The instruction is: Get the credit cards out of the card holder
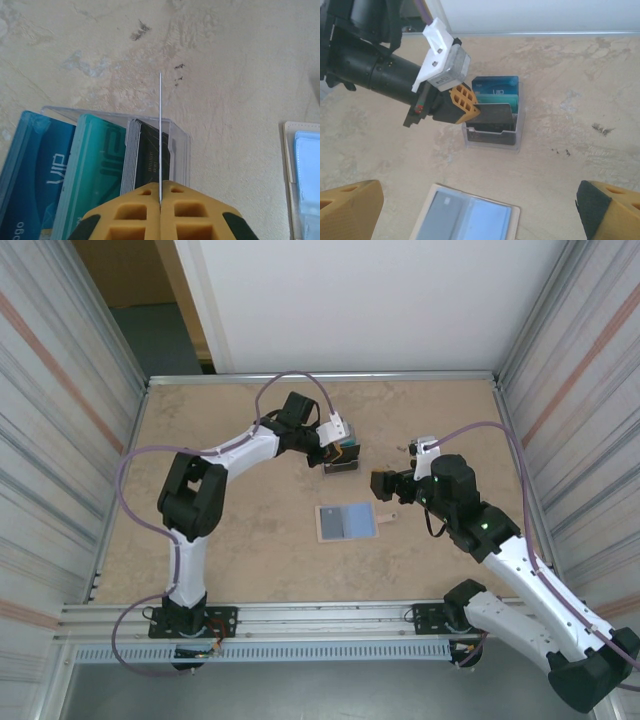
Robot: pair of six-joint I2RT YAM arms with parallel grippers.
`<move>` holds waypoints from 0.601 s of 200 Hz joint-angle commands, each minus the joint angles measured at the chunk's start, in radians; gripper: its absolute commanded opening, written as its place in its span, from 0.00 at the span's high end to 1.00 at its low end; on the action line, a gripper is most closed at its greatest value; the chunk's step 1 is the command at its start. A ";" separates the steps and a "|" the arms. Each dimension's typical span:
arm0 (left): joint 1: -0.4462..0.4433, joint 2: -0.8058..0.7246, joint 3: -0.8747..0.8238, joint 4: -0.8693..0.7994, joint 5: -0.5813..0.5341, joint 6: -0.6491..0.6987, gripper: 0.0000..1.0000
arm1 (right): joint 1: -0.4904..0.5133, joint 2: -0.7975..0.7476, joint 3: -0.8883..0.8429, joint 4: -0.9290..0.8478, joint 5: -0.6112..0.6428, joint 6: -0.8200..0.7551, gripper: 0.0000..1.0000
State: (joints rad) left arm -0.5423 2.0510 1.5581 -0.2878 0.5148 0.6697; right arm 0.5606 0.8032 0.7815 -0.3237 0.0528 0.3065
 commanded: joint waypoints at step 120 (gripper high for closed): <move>0.025 0.080 0.091 -0.079 0.032 0.047 0.99 | -0.010 -0.034 -0.018 -0.006 0.021 0.022 0.01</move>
State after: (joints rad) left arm -0.5228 2.1010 1.6207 -0.3180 0.5159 0.6865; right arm 0.5602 0.7841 0.7746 -0.3252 0.0559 0.3073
